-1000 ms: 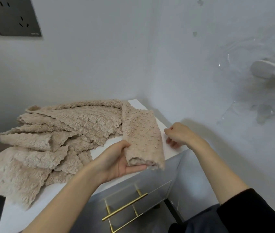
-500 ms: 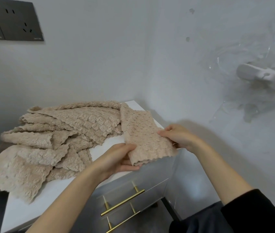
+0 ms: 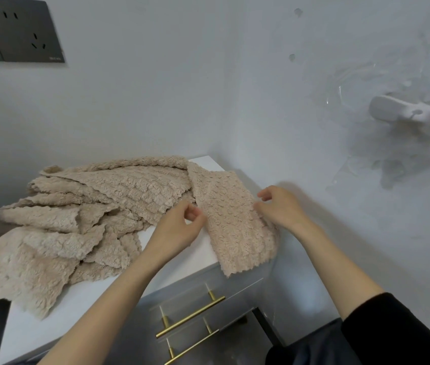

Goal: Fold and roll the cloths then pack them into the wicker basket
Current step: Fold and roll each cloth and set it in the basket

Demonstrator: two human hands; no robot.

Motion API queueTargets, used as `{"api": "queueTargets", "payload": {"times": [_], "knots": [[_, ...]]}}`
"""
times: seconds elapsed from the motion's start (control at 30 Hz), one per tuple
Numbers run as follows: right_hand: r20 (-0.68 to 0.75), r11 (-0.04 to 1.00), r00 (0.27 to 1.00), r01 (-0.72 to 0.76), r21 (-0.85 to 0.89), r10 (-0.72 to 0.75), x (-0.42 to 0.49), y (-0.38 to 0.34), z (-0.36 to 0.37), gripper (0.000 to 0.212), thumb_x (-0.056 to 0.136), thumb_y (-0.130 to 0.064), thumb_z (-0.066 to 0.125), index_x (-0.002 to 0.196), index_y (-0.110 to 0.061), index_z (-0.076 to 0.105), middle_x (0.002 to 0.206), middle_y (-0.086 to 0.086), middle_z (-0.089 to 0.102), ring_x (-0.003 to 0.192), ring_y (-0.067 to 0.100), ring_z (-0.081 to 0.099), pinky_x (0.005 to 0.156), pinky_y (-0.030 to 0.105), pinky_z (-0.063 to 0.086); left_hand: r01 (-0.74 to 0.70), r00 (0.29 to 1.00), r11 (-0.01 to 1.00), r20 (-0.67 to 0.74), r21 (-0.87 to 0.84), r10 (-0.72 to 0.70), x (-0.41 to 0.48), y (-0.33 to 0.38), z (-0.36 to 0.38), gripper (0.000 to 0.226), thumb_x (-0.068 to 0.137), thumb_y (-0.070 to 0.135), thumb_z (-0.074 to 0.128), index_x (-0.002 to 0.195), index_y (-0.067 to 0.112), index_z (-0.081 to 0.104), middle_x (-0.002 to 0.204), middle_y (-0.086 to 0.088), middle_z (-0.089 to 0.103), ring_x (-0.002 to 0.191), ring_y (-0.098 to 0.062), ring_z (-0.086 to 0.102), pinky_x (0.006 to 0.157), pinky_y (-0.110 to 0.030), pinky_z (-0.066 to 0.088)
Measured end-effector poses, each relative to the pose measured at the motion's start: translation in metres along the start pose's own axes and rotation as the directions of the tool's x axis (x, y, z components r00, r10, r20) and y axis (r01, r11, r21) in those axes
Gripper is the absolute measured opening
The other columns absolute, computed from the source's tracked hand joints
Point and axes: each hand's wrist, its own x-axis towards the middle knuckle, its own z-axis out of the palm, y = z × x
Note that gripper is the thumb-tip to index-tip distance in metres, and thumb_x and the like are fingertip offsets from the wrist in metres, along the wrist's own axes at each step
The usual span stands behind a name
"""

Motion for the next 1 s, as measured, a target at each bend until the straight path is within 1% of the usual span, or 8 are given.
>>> {"api": "queueTargets", "payload": {"times": [0.2,0.3,0.4,0.53,0.67,0.83,0.93,1.0], "knots": [[0.039,0.971,0.999,-0.042,0.234,0.033,0.034,-0.013,0.021,0.038,0.095,-0.02,0.051,0.13,-0.008,0.055,0.128,0.006,0.06,0.118,0.018,0.054,0.098,0.024,0.036,-0.183,0.975,0.971,-0.097,0.153,0.199,0.036,0.003,0.0,0.018,0.095,0.027,0.053,0.11,0.023,0.062,0.096,0.02,0.058,0.081,0.003,0.055,0.065,-0.009,0.037],[0.014,0.938,0.998,-0.064,0.341,0.063,0.049,-0.013,0.033,0.036,0.095,-0.018,0.051,0.13,-0.009,0.056,0.127,0.007,0.061,0.118,0.019,0.055,0.101,0.028,0.038,-0.213,0.962,0.939,-0.108,0.269,0.249,0.067,0.006,-0.003,0.027,0.096,0.022,0.049,0.117,0.015,0.063,0.109,0.005,0.063,0.083,-0.004,0.055,0.072,-0.02,0.041],[0.001,0.873,0.997,-0.068,0.483,0.077,0.059,-0.014,0.043,0.037,0.093,-0.013,0.055,0.13,-0.009,0.053,0.124,0.009,0.06,0.11,0.019,0.058,0.099,0.034,0.045,-0.186,0.969,0.906,-0.08,0.38,0.232,0.096,0.006,-0.001,0.034,0.097,0.021,0.043,0.127,0.011,0.058,0.127,-0.004,0.06,0.11,-0.019,0.056,0.091,-0.028,0.041],[-0.037,0.813,0.996,-0.047,0.58,0.084,0.074,-0.016,0.05,0.032,0.089,-0.009,0.059,0.121,-0.012,0.058,0.118,0.006,0.061,0.104,0.015,0.059,0.097,0.034,0.047,-0.122,0.991,0.799,0.033,0.589,0.127,0.134,-0.001,0.006,0.043,0.101,0.027,0.033,0.138,0.01,0.046,0.138,-0.007,0.052,0.129,-0.027,0.042,0.111,-0.041,0.027],[-0.049,0.807,0.999,0.01,0.59,0.024,0.082,-0.015,0.054,0.032,0.09,-0.002,0.055,0.118,-0.014,0.063,0.119,0.001,0.062,0.106,0.007,0.055,0.095,0.024,0.043,-0.04,0.998,0.72,-0.004,0.693,0.059,0.152,-0.005,0.012,0.039,0.102,0.03,0.032,0.133,0.012,0.049,0.13,-0.009,0.054,0.126,-0.03,0.038,0.105,-0.044,0.033],[-0.053,0.802,0.998,0.005,0.598,0.033,0.089,-0.013,0.055,0.032,0.09,-0.003,0.054,0.113,-0.02,0.069,0.116,0.001,0.067,0.101,0.015,0.062,0.098,0.032,0.047,-0.025,0.982,0.795,-0.133,0.607,0.132,0.156,-0.006,0.006,0.028,0.098,0.028,0.048,0.116,0.013,0.065,0.117,-0.013,0.059,0.119,-0.032,0.043,0.097,-0.043,0.041],[-0.053,0.777,0.998,0.007,0.63,0.034,0.093,-0.015,0.054,0.03,0.09,-0.004,0.055,0.111,-0.02,0.07,0.113,0.0,0.068,0.1,0.016,0.064,0.097,0.034,0.049,0.017,0.989,0.894,-0.138,0.448,0.05,0.16,-0.005,-0.003,0.021,0.096,0.026,0.049,0.087,0.015,0.064,0.087,-0.008,0.063,0.09,-0.025,0.057,0.078,-0.031,0.045],[-0.034,0.783,0.999,0.01,0.622,0.015,0.095,-0.017,0.054,0.03,0.091,-0.005,0.054,0.113,-0.018,0.07,0.116,0.0,0.068,0.107,0.015,0.062,0.101,0.034,0.046,0.091,0.989,0.923,-0.142,0.373,-0.04,0.161,-0.003,-0.01,0.032,0.095,0.027,0.047,0.066,0.017,0.056,0.069,-0.007,0.055,0.07,-0.026,0.057,0.066,-0.027,0.045]]}}
